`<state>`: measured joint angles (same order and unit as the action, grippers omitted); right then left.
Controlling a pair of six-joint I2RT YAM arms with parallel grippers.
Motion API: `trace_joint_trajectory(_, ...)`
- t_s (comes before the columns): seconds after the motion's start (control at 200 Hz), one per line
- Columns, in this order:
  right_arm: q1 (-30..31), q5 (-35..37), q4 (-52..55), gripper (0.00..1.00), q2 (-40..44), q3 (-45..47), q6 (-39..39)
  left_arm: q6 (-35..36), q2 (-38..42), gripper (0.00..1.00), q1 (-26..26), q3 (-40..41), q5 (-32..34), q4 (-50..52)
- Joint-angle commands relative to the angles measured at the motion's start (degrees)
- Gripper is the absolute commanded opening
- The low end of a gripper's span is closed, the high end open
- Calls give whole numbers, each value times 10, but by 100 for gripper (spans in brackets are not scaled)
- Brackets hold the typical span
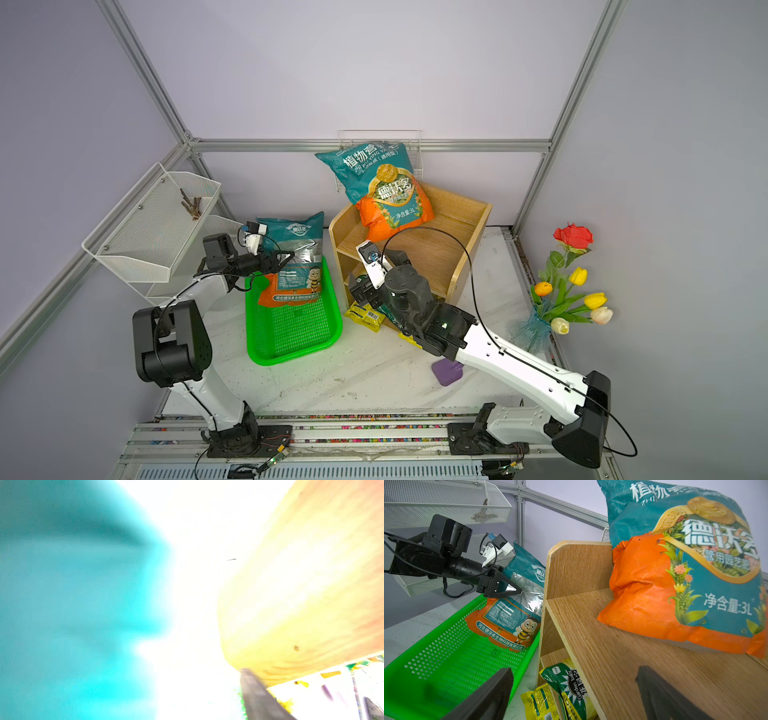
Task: Take down the fertilizer bag from the shelf
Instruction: Place the fertilizer bag in the storage box.
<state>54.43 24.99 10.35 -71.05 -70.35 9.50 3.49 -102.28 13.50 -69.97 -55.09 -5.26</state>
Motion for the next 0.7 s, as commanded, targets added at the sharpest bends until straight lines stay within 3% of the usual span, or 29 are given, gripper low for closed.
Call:
trace_joint_trajectory(0.0,2,13,4,100,11,-18,-3,48,19,100,0,-24,91,18)
trace_joint_trajectory(0.15,2,5,-5,100,7,-20,0,140,111,100,-22,-30,327,78)
trace_joint_trajectory(0.23,2,-3,-8,100,-2,-24,1,162,161,100,-42,-29,413,86)
trace_joint_trajectory(0.305,2,-10,-11,100,-14,-28,-2,146,205,100,-54,-30,444,83)
trace_joint_trajectory(0.475,2,-11,10,100,-38,-60,-10,-29,283,100,-56,-68,428,97)
trace_joint_trajectory(0.595,0,46,30,100,-49,-93,-9,-163,303,100,-57,-92,311,86)
trace_joint_trajectory(0.695,-21,77,72,100,-66,-152,2,-308,301,100,-74,-122,300,109)
